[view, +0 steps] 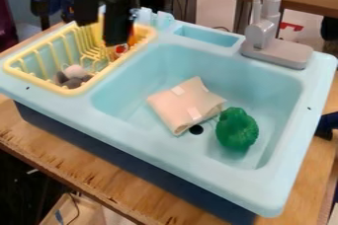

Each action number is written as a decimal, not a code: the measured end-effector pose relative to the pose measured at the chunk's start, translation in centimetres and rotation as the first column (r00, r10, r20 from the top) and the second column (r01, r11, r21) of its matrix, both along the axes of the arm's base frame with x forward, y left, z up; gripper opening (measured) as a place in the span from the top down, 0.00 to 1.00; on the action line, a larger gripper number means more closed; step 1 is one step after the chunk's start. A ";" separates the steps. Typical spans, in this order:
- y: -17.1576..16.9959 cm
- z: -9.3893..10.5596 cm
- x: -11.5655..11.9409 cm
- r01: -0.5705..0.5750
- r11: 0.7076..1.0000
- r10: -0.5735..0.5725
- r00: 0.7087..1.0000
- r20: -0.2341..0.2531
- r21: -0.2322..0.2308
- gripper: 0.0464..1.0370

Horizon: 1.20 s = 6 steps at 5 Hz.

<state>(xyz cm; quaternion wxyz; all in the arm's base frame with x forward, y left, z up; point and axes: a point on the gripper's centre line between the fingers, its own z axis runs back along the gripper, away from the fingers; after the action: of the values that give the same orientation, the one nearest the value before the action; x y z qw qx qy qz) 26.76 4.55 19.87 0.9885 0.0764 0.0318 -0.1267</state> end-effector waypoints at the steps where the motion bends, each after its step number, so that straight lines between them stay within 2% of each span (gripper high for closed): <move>1: 2.3 0.0 -0.2 -0.049 0.998 0.049 0.999 0.011 0.033 0.04; 2: 3.8 -2.2 0.4 -0.092 0.992 0.098 0.994 -0.058 0.090 0.04; 3: 6.0 -4.2 0.6 -0.182 0.977 0.195 0.974 -0.113 0.115 0.04; 4: 6.9 -5.8 1.0 -0.254 0.965 0.261 0.959 -0.114 0.072 0.04; 5: 7.3 -6.6 1.3 -0.288 0.955 0.294 0.947 -0.128 0.064 0.04; 6: 8.0 -7.6 1.0 -0.367 0.930 0.366 0.925 -0.100 0.005 0.04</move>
<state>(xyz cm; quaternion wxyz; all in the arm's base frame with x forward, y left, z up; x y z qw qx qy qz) 27.81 12.52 12.25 0.9924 0.0559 0.0936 0.0565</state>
